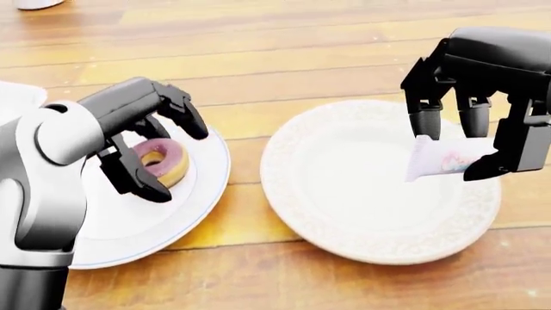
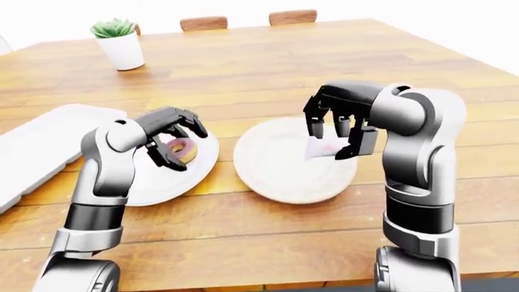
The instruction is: Move the dessert items from the plate to the tray.
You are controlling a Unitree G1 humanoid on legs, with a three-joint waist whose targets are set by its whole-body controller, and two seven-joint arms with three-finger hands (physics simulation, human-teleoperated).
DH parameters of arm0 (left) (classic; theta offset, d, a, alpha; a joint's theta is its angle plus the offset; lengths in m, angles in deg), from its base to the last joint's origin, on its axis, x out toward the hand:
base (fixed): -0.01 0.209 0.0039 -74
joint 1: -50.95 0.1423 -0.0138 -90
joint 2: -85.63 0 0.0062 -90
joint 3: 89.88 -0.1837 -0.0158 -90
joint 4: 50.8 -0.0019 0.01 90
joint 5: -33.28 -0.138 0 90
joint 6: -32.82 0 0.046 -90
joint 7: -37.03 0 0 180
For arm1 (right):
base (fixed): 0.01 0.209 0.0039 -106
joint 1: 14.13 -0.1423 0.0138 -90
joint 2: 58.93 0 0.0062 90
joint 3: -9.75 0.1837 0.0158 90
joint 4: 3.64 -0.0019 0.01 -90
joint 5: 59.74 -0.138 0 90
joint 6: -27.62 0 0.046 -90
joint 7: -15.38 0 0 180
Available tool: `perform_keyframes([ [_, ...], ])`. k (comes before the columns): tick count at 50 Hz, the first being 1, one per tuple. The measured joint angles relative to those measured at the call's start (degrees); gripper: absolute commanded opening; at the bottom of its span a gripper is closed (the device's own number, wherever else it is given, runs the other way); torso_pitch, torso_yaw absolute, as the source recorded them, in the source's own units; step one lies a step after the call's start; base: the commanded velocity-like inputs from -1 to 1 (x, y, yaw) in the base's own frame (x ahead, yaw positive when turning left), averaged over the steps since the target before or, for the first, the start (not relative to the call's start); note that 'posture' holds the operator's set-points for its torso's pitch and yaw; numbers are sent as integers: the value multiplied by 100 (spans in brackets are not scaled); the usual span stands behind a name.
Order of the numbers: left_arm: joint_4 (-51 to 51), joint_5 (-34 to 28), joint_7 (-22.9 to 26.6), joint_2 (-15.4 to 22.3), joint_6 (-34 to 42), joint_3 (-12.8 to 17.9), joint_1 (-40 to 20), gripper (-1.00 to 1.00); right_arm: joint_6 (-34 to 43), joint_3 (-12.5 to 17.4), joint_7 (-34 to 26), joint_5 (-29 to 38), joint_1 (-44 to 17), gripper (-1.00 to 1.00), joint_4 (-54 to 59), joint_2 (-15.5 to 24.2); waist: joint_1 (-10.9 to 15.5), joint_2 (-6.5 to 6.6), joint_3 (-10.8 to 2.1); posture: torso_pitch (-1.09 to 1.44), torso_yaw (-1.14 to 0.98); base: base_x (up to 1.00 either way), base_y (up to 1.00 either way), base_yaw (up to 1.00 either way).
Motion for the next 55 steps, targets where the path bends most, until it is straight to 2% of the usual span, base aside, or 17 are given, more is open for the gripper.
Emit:
perform_keyframes([
  [5,167,15,100,-4,64,6,-1,-18,26,2,-19,7,-7,-75,-19,5,-1,8,17,0,0,0,0,0],
  [11,780,92,375,-51,364,17,-143,-36,69,12,-79,-11,-94,-75,-45,27,26,-26,115,0,0,0,0,0],
  [18,1647,166,965,-48,936,57,-408,-40,293,-14,-250,-103,-469,-75,-150,104,41,-150,269,0,0,0,0,0],
  [24,2181,207,1548,138,1383,67,-711,-40,423,-75,-286,-120,-875,-87,-60,208,65,-280,409,0,0,0,5,0],
  [26,2142,238,1705,224,1514,87,-882,-40,430,-90,-302,-88,-964,-87,-7,243,77,-279,423,0,0,0,25,0],
  [31,2308,291,2000,459,1792,149,-1377,-40,454,-84,-360,-15,-1097,-89,-11,253,132,-422,358,0,0,0,37,0],
  [32,2347,298,2037,508,1829,176,-1469,-39,446,-89,-354,-11,-1129,-89,-15,252,142,-408,356,0,0,0,42,0],
  [34,2391,316,2076,582,1875,225,-1616,-39,436,-88,-349,-2,-1182,-88,-32,253,134,-301,383,0,0,0,44,0],
  [36,2410,336,2089,630,1895,244,-1672,-39,440,-82,-356,9,-1220,-88,-37,251,99,-111,395,0,0,0,45,0],
  [37,2405,345,2099,650,1907,245,-1682,-39,442,-82,-357,13,-1243,-89,-28,248,94,28,374,0,0,0,44,0],
  [38,2397,353,2108,682,1918,257,-1661,-40,447,-95,-359,18,-1250,-89,-37,213,118,47,369,0,0,0,45,0],
  [41,2322,344,2167,718,1983,286,-1551,-40,445,-227,-412,-8,-1204,-88,-6,148,154,-17,458,0,0,0,45,0],
  [46,2339,374,2177,692,1986,211,-1572,-40,496,-169,-474,-1,-1272,-88,-33,175,55,-338,521,0,0,0,46,0],
  [50,2345,378,2186,727,1983,222,-1642,-41,516,-129,-464,-11,-1359,-88,-98,208,45,-626,454,0,0,0,46,0],
  [52,2397,381,2193,684,1978,191,-1610,-41,537,-89,-478,2,-1297,-88,-96,224,-26,-560,455,0,0,0,46,0],
  [55,2376,414,2247,674,1972,122,-1576,-40,570,-95,-521,27,-1262,-88,-52,221,40,-631,357,0,0,0,46,0],
])
